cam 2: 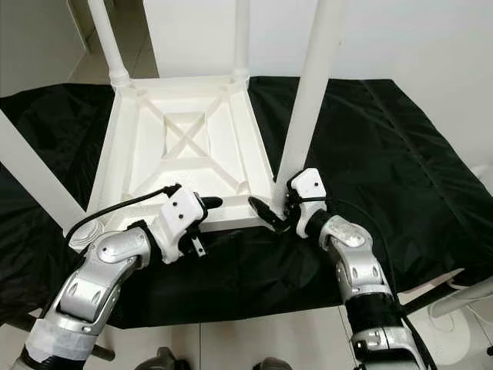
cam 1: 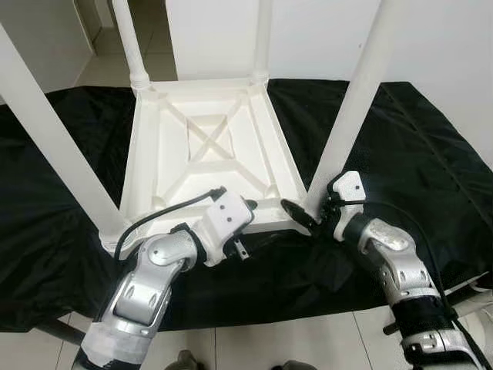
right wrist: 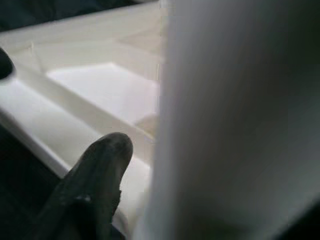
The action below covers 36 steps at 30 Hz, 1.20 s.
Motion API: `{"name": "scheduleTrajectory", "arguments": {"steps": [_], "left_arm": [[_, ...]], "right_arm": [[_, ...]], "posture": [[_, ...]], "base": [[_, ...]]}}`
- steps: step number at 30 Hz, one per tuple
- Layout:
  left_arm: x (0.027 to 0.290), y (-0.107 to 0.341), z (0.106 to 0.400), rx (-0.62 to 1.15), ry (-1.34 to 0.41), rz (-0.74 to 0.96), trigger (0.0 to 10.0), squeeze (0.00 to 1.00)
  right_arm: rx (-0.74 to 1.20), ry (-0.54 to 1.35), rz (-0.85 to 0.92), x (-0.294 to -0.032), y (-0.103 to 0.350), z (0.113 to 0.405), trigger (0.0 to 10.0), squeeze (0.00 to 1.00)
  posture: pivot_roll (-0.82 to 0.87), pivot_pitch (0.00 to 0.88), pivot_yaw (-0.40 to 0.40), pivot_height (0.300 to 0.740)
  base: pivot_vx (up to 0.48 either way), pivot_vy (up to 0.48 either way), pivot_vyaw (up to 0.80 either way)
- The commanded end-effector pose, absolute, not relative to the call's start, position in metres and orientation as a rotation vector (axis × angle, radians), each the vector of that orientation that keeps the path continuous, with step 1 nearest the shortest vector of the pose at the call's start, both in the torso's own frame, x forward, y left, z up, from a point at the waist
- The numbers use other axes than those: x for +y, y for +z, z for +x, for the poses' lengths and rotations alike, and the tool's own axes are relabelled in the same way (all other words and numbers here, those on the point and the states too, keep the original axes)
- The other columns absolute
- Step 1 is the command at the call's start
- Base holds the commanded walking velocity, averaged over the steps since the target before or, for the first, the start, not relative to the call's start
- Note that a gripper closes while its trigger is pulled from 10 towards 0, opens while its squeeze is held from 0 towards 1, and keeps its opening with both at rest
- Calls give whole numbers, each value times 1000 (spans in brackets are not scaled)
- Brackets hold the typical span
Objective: Building children table
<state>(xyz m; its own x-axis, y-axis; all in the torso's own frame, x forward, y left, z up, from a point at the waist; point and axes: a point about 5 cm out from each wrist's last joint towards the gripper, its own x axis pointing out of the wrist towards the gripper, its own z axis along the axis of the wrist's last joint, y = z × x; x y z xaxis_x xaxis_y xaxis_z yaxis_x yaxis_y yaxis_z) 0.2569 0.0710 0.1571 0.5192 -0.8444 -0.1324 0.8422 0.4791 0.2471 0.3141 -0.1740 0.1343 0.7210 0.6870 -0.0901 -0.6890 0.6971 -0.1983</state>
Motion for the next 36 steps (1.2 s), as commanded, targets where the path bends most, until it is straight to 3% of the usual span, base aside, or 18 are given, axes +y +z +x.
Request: {"name": "scheduleTrajectory", "arguments": {"steps": [1,8,9,26,30,33,36], "left_arm": [[72,158,259,-23,-978,294,10000,0],[74,159,258,-22,-972,293,10000,0],[74,159,258,-22,-971,292,10000,0],[71,159,259,-24,-983,289,10000,0],[70,159,259,-24,-988,287,10000,0],[68,160,259,-25,-995,285,10000,0],[67,160,258,-26,-1000,280,10000,0]], "right_arm": [[36,786,-236,-173,128,315,0,0],[44,793,-218,-175,124,312,0,0],[44,779,-205,-174,123,310,10000,0],[-9,437,-142,-150,122,301,10000,0],[9,291,-89,-147,121,298,10000,0],[8,20,-52,-139,122,290,10000,0],[6,-96,-21,-135,124,285,10000,0]], "posture": [[-68,0,15,740],[-63,0,15,740],[-64,0,17,740],[-84,0,25,740],[-89,0,29,740],[-93,0,30,740],[-93,0,29,740]], "base": [[0,0,0],[0,0,0],[0,0,0],[0,0,0],[0,0,0],[0,0,0],[0,0,0]]}}
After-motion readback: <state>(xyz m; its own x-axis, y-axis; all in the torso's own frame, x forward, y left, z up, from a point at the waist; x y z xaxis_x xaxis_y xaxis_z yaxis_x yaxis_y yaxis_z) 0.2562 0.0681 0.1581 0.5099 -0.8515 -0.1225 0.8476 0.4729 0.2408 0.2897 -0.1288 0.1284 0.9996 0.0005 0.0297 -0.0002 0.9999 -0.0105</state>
